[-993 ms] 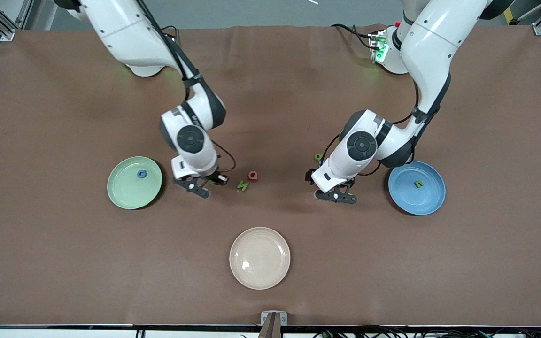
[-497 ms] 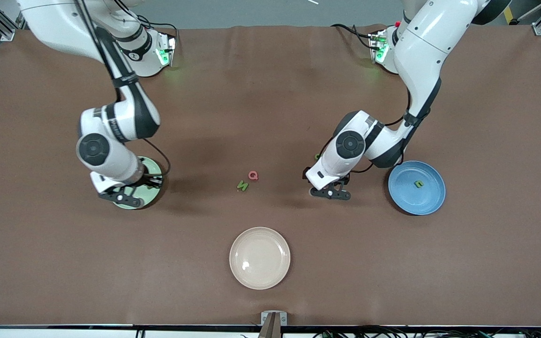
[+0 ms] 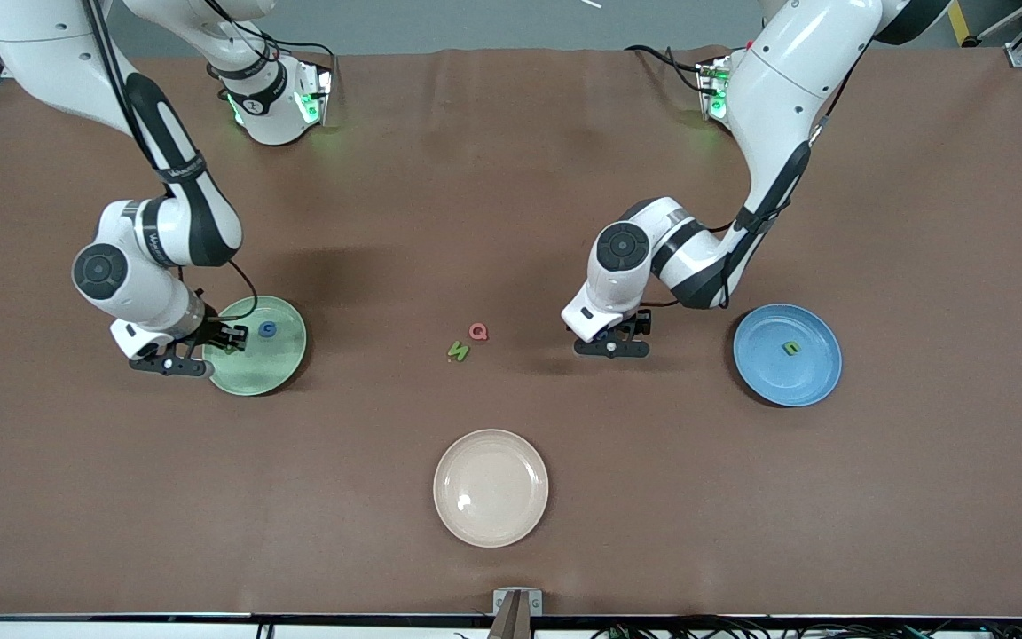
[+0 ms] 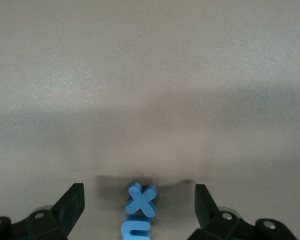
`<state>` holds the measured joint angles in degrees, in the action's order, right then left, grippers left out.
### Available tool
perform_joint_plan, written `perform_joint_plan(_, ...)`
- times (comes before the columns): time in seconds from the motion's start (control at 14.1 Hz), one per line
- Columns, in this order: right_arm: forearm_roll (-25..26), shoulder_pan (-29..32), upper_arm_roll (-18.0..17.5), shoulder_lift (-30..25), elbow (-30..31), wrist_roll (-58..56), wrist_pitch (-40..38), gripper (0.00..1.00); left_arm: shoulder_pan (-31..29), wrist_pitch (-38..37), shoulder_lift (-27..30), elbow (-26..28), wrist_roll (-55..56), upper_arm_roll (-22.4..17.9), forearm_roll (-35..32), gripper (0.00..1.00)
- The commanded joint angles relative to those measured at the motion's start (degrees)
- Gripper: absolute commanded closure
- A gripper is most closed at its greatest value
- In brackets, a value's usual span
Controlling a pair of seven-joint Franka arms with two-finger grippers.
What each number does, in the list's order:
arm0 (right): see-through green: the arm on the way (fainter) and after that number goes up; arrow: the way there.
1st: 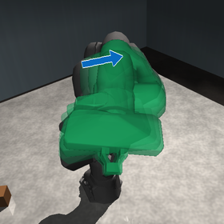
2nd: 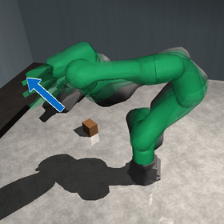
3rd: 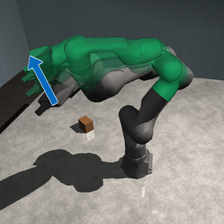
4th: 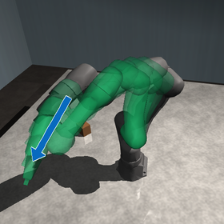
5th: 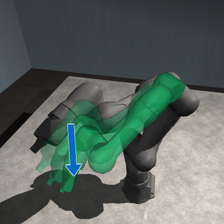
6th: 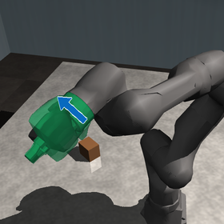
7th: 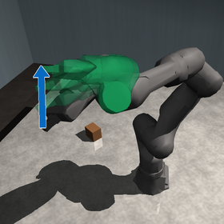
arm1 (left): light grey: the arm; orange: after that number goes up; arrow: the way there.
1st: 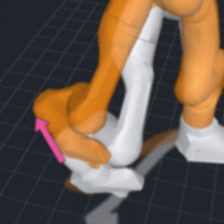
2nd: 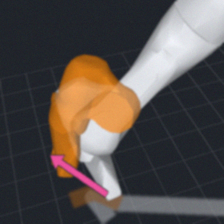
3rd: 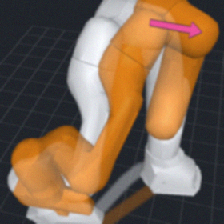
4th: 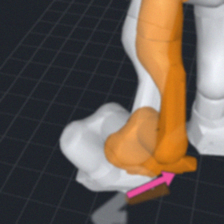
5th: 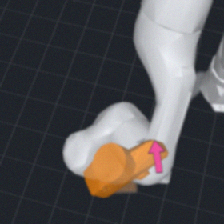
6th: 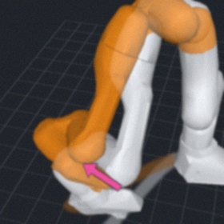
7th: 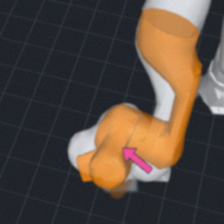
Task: Sort upper and lower case letters into plates
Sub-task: 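Carry the B to the green plate while the left gripper grasps the x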
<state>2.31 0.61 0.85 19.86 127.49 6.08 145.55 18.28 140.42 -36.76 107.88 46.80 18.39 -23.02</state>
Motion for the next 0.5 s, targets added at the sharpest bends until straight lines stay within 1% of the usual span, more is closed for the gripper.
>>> perform_joint_plan(0.0, 0.1, 2.1, -1.5, -0.9, 2.3, -2.3, 1.2, 0.98, -0.1, 0.0, 1.8, 1.6, 1.2, 0.0, -1.1, 0.08)
perform_joint_plan(0.14, 0.0, 2.1, -1.5, -0.2, 2.4, -2.4, 1.2, 0.97, -0.1, 0.1, 1.7, 1.5, 1.2, 0.0, -1.1, 0.24)
perform_joint_plan(0.21, 0.0, 1.9, -1.6, 0.1, 2.4, -2.4, 1.2, 0.97, -0.1, 0.2, 1.7, 1.5, 1.3, 0.0, -1.1, 0.28)
perform_joint_plan(0.43, 0.0, 1.8, -1.8, 0.6, 2.5, -2.3, 1.0, 0.91, -0.2, 1.1, 1.5, 1.4, 1.3, 0.0, -0.4, 0.28)
